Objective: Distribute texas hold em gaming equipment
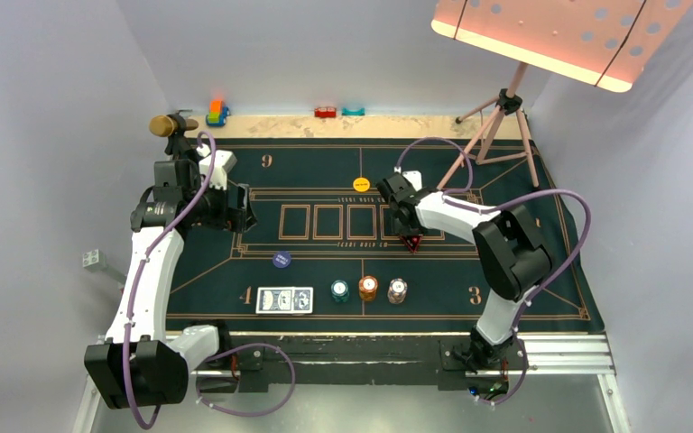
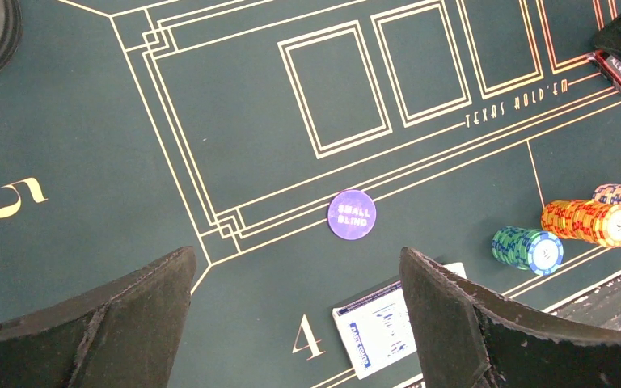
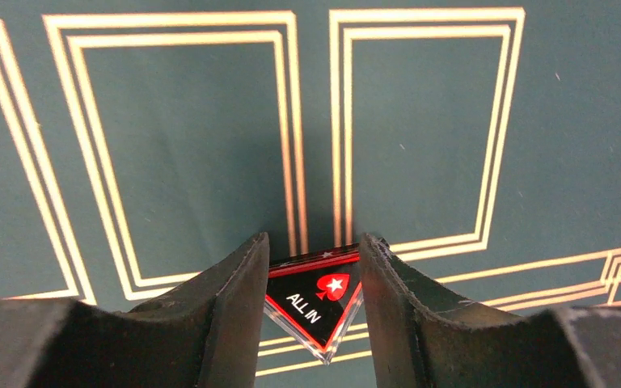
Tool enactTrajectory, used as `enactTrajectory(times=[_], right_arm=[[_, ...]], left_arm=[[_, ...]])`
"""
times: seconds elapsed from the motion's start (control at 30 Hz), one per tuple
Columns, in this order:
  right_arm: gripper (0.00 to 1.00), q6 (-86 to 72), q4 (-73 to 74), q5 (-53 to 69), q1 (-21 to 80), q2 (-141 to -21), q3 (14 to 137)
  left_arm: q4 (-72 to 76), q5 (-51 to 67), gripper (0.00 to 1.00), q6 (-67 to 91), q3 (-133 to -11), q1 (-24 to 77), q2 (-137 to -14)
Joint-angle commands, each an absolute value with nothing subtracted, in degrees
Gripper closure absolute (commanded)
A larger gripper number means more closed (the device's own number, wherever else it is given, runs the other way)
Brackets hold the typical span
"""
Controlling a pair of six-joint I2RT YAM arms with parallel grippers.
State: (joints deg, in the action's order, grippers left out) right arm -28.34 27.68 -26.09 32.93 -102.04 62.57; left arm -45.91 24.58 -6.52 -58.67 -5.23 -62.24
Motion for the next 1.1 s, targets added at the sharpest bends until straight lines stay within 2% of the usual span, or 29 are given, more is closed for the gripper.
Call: enactTrajectory(times=[0.0, 0.3, 0.4, 0.57, 0.77, 0.93, 1.07], right_arm=[[0.52, -33.8, 38.6, -29.0, 32.6, -99.2, 61.4], [0.48, -36.7, 39.4, -26.1, 30.0, -91.6, 54.1], [0.39, -35.7, 39.5, -28.1, 30.0, -90.7, 55.9], [0.31, -30.9, 37.5, -26.2, 30.9, -85.7, 61.6], [0.18, -26.5, 37.1, -22.3, 45.7, -83.3, 69.8], [0.14, -26.0, 35.9, -18.6, 57.3, -85.3, 71.5], [0.12, -25.3, 32.7, -15.4, 62.2, -87.2, 69.6]], left_arm=[[-45.3, 25.8, 0.00, -6.5, -59.5, -5.6, -61.2], [-45.4, 26.3, 0.00, -6.8, -59.7, -5.6, -61.5], [-45.4, 26.3, 0.00, -6.8, -59.5, -5.6, -61.5], [-45.6, 26.4, 0.00, -6.9, -59.4, -5.6, -61.4], [-45.2, 26.2, 0.00, -7.1, -59.0, -5.6, -61.8], [-45.3, 26.3, 0.00, -7.1, -59.0, -5.5, -61.7], [-45.1, 26.4, 0.00, -7.0, -58.8, -5.6, -61.7]])
